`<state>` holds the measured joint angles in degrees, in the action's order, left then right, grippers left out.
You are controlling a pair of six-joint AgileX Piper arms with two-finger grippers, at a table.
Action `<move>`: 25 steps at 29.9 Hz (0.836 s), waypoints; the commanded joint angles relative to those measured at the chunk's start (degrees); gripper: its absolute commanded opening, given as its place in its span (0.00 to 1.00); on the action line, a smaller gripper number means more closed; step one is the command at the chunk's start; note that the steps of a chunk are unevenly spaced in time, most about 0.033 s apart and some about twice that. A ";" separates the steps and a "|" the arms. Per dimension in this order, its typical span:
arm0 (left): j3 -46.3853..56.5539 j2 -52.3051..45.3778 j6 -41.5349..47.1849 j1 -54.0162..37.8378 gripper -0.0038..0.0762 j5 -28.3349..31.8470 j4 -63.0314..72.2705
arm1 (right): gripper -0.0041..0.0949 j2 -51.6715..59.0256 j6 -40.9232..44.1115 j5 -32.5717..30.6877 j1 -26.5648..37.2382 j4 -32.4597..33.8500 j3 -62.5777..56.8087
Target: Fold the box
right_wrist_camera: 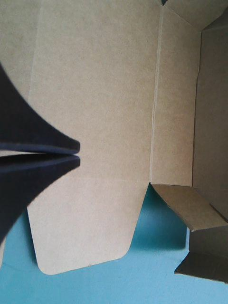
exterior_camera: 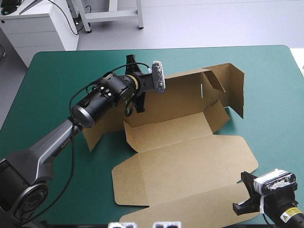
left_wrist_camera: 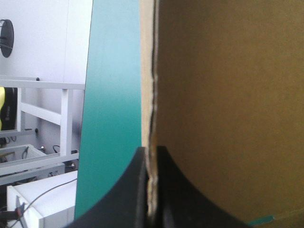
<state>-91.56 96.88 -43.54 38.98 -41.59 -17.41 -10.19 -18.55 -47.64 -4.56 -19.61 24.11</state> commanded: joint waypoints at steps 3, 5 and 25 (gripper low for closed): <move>3.83 -4.22 -0.08 1.28 0.04 9.66 -4.89 | 0.02 -0.74 1.10 4.28 -0.23 -0.94 1.62; 6.50 -5.79 -0.37 1.28 0.04 12.95 -5.00 | 0.02 -0.74 1.10 4.28 -0.23 -0.94 1.62; 31.90 -15.70 -3.31 1.28 0.04 45.41 -7.95 | 0.02 -0.74 5.33 7.24 -0.23 -0.94 1.85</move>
<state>-59.50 83.40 -47.43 40.02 -1.74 -25.73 -10.19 -13.44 -44.55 -4.56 -19.61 24.11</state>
